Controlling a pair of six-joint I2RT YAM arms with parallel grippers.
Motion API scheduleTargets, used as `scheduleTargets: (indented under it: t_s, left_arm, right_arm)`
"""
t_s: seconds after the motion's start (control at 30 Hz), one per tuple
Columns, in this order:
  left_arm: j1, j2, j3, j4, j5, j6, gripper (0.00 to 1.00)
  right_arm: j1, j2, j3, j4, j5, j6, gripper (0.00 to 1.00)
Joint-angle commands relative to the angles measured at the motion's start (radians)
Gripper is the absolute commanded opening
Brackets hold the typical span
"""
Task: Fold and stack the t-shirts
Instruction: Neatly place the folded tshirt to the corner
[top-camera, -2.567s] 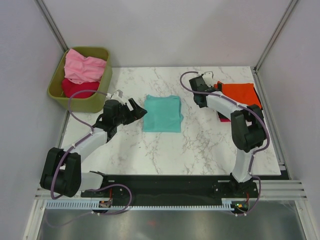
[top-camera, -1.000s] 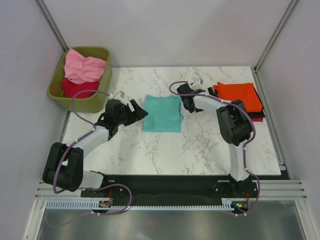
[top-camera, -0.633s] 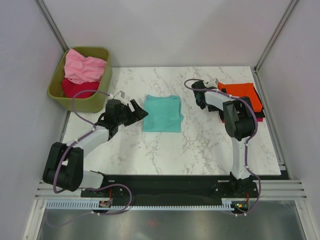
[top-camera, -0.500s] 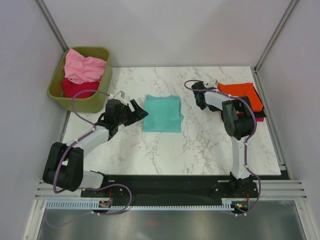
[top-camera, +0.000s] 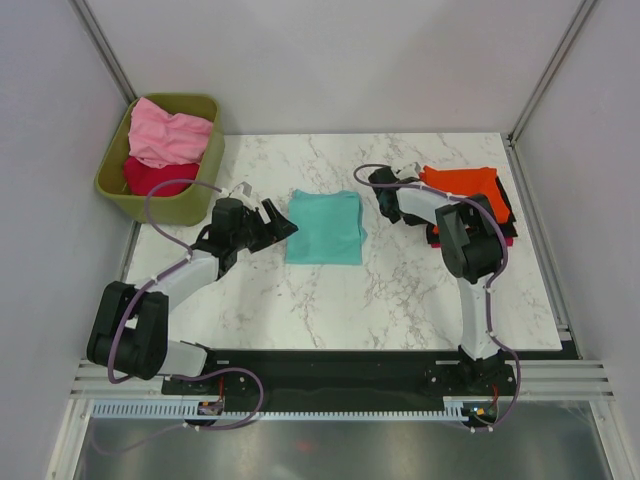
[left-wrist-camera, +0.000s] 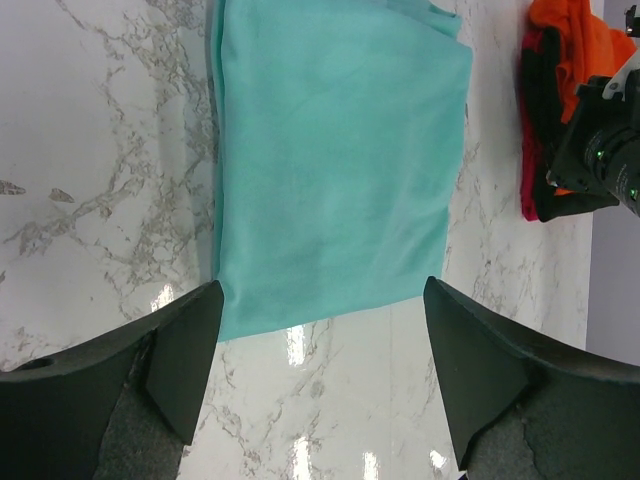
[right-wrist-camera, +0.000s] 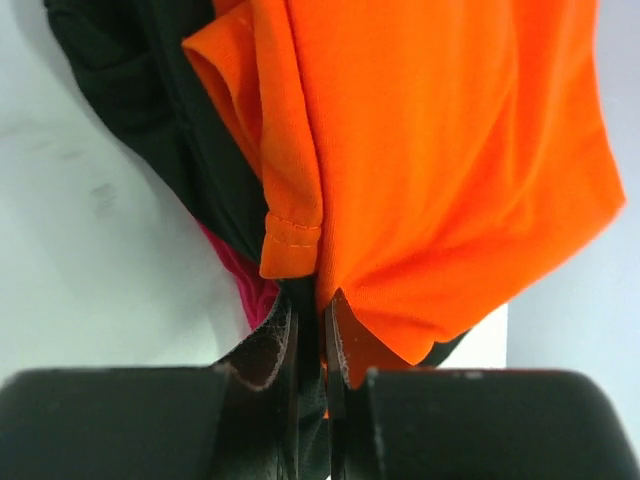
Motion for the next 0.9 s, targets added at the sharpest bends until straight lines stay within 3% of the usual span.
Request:
scheduleTargets:
  t_s: [0.0,0.03,0.1,0.17,0.23,0.3,0.47,0.6,0.73,0.8,0.87]
  left_arm:
    - [-0.006,0.008,0.035,0.008,0.006,0.008,0.89]
    - [-0.006,0.009,0.036,0.008,0.007,0.008,0.89]
    - [-0.006,0.015,0.038,0.006,0.003,0.008,0.89]
    - [-0.006,0.017,0.039,0.006,-0.003,0.008,0.90]
    - [-0.004,0.014,0.039,0.000,-0.013,0.010,0.93]
    - [-0.004,0.001,0.027,0.000,-0.039,0.002,1.00]
    - [0.028,-0.025,-0.014,0.057,-0.065,-0.033,1.00]
    - [0.028,-0.017,-0.013,0.075,-0.089,-0.012,0.99]
    - [0.025,0.079,0.042,0.083,-0.085,-0.021,0.99]
    - [0.023,0.142,0.082,0.085,-0.085,-0.020,0.99]
    - [0.023,0.173,0.100,0.083,-0.109,-0.012,0.99]
  right_arm:
    - [0.050,-0.068,0.009,0.017,-0.134,0.045,0.06]
    - [0.054,-0.073,0.009,0.020,-0.168,0.050,0.08]
    - [0.065,-0.088,0.012,0.020,-0.202,0.057,0.21]
    - [0.067,-0.107,0.009,0.023,-0.250,0.069,0.42]
    - [0.071,-0.165,-0.017,0.052,-0.291,0.074,0.50]
    - [0.071,-0.243,-0.057,0.091,-0.306,0.082,0.54]
    - [0.079,-0.409,-0.168,0.224,-0.400,0.086,0.66]
    - [0.079,-0.510,-0.277,0.402,-0.596,0.126,0.71]
    - [0.077,-0.495,-0.294,0.502,-0.801,0.174,0.98]
    - [0.079,-0.455,-0.297,0.561,-0.874,0.189,0.98]
    - [0.079,-0.420,-0.283,0.582,-0.931,0.189,0.92]
